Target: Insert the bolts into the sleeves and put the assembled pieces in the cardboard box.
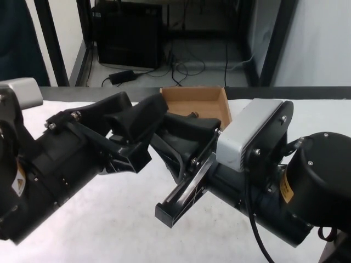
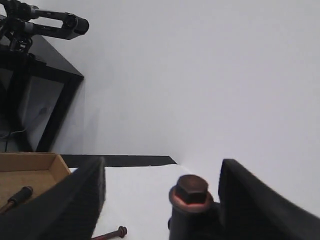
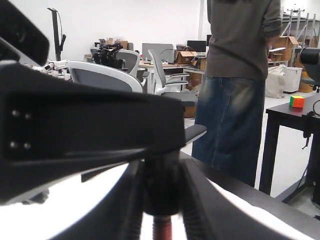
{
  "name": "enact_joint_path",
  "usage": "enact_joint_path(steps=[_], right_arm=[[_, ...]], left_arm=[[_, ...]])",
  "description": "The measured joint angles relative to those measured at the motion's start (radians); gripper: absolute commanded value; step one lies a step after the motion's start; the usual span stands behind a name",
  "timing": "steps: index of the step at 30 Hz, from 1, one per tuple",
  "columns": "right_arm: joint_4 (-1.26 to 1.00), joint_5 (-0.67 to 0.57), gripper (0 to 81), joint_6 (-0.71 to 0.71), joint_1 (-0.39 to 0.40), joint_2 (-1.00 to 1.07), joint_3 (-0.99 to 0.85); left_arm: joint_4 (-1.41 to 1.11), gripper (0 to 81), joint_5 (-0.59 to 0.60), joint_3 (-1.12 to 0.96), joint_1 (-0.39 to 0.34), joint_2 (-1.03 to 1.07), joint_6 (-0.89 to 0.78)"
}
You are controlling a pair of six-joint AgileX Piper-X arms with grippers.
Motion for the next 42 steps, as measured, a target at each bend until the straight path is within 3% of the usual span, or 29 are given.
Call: enact_joint_path(steps=[11,16,21,24,29,42], right_arm=[[0.166,0.080,0.3,0.004,0.000,0.000,0.004],[0.241,0.118,0.3,0.006,-0.002,0.000,0.008],[0.324,0.145,0.3,0.006,-0.100,0.000,-0.007],[0.449,0.148,0.3,0.006,-0.155,0.014,-0.061],[0.560,0.110,0.3,-0.001,-0.280,0.086,-0.173],[0.973,0.034,0.3,-0.021,-0.482,0.407,-0.664]], left_arm=[[-0.128,61.5,-0.106,0.000,0.005,-0.012,0.206],[-0.123,60.1,-0.129,0.000,0.070,-0.052,0.280],[0.150,43.7,-0.128,0.000,0.146,-0.052,0.292],[0.297,30.0,-0.125,0.000,0.168,-0.052,0.292],[0.446,0.1,-0.070,0.000,0.174,-0.052,0.315],[0.509,0.6,0.000,0.000,0.174,-0.052,0.315]])
